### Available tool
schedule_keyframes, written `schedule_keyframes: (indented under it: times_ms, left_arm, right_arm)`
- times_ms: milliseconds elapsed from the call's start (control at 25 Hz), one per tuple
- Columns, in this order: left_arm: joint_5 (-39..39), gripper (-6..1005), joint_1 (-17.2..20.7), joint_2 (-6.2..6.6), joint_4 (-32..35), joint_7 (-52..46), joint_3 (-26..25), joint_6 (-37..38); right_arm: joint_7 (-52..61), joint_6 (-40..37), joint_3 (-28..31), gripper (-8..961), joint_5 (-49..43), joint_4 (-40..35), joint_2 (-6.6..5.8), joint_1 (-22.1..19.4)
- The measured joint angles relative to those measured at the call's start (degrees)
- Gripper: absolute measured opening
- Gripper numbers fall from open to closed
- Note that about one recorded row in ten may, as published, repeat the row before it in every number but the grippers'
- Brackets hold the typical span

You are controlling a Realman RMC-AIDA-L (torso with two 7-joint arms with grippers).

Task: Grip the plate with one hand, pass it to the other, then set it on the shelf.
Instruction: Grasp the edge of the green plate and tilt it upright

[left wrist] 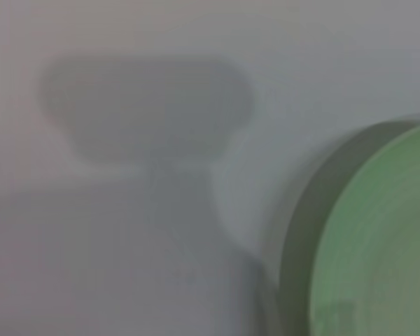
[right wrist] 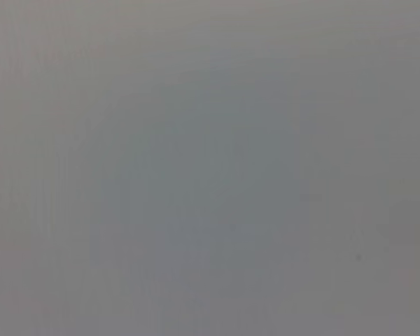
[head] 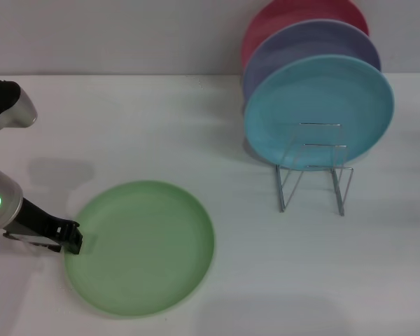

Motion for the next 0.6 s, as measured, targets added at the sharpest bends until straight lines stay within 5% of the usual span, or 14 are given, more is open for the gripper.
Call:
schedule_keyframes:
  times_ms: [600]
  left_arm:
    - [-0.01,259,0.07,-0.07,-0.14,0.62,1.23,0.89]
  right_arm:
    - [0.30,-0.21,0.00,717,0.00,-0.09,0.00,0.07]
